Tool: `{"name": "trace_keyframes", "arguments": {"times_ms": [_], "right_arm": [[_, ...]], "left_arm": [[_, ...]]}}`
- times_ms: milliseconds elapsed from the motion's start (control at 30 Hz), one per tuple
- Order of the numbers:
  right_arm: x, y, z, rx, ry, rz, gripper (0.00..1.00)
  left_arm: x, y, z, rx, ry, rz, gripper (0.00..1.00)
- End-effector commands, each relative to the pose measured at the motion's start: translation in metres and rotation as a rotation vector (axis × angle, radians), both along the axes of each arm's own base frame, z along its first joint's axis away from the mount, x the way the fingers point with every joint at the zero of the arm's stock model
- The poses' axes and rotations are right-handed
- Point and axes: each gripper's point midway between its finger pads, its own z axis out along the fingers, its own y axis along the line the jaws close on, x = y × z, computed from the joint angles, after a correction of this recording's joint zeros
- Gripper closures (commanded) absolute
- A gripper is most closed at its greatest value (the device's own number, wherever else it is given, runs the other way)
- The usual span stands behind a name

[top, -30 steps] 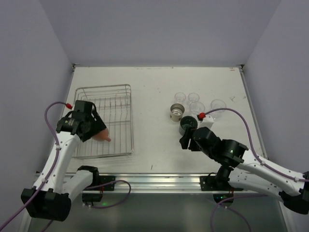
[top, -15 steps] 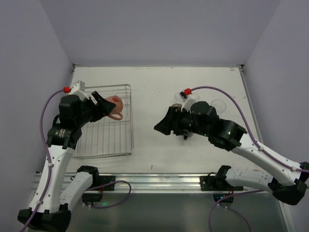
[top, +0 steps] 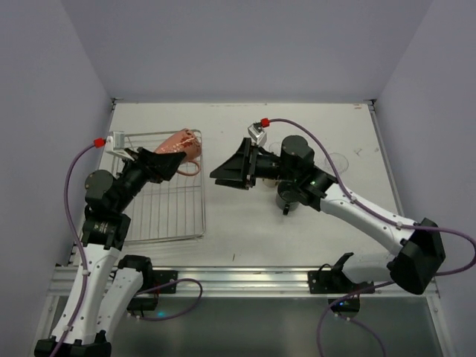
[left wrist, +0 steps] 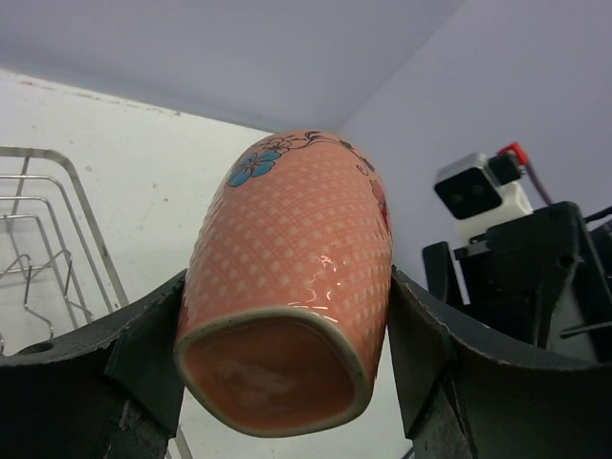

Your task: Unload the cups from the dish rack

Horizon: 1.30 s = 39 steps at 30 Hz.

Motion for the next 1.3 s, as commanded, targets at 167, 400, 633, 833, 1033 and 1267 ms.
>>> {"name": "trace_keyframes", "arguments": {"times_ms": [167,400,633,833,1033,1267], "right_arm": [[0.006,0.023,0.028,0.192,-0.052,0.110,0.38],[0.014,0.037,0.025,0.214,-0.088,0.153,0.40],[0.024,0.046,0.022,0.233,-0.112,0.139,0.47],[0.018,0.057,0.031,0.270,-0.193,0.135,0.55],[0.013,0.071,0.036,0.264,-0.214,0.158,0.58],[0.019,0.076,0.032,0.254,-0.211,0.148,0.73]], "left_arm": [[-0.029,-0.011,0.081,-0.108,-0.345,-0.107,1.00],[-0.031,-0.017,0.080,-0.164,-0.351,-0.156,1.00],[-0.029,-0.020,0.072,-0.186,-0.341,-0.180,1.00],[-0.029,-0.022,0.068,-0.198,-0.343,-0.200,1.00],[-0.027,-0.025,0.059,-0.221,-0.326,-0.225,1.00],[-0.027,-0.026,0.058,-0.234,-0.323,-0.236,1.00]]}}
